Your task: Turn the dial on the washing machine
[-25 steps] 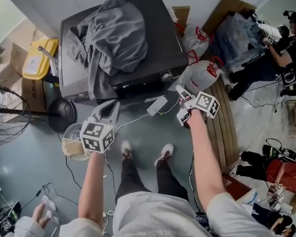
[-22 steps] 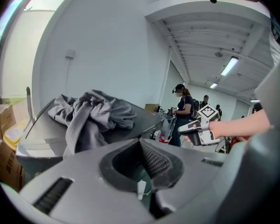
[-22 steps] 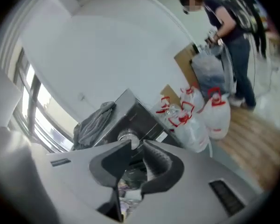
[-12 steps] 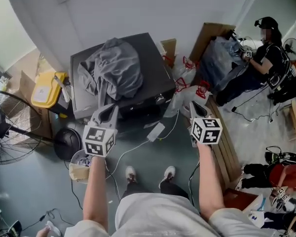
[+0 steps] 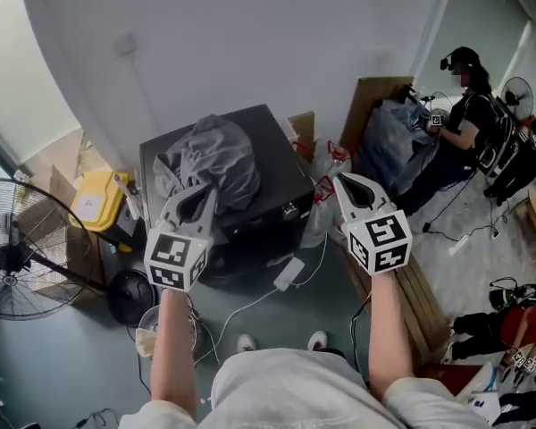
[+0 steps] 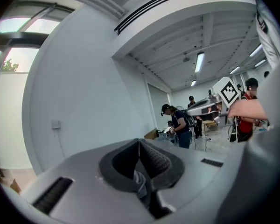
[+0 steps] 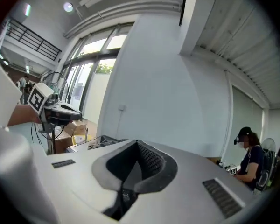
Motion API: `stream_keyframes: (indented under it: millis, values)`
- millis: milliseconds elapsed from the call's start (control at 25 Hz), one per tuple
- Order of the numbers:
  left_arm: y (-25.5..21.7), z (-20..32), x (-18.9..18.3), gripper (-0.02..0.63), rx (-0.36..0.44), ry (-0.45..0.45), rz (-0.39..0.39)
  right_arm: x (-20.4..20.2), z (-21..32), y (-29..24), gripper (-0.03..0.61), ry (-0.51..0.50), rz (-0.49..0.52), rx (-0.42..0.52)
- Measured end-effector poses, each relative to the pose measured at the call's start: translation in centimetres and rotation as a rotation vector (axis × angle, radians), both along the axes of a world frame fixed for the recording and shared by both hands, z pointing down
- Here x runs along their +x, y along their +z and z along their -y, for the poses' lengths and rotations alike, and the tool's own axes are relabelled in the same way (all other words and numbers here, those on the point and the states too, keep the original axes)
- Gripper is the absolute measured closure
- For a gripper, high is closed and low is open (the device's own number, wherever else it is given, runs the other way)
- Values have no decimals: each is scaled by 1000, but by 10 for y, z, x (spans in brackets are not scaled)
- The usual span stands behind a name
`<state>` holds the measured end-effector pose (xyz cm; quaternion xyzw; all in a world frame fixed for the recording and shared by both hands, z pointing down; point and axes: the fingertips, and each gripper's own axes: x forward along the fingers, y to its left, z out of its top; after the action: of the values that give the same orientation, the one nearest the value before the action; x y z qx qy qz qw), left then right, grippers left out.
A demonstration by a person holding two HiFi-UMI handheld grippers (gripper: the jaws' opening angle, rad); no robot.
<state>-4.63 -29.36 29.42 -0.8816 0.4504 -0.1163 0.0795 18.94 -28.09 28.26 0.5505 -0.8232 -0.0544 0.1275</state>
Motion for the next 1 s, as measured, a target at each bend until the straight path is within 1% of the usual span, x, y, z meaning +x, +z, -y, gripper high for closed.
stream_keyframes:
  millis: [160,360,600,1000]
  values:
    - [-26,-13,9,597,74,42,19,-12,-15,-12,563,-35,-61,34]
    - [-42,-29,20,597,108,71,0,-21,-27,-24,563,-56,-80,59]
    - [-45,-36,29,597,108,100,2,-23,-29,-27,563,-59,-90,55]
    - [-44,-38,27,597,106,101,6,-23,-35,-28,563,-59,-106,53]
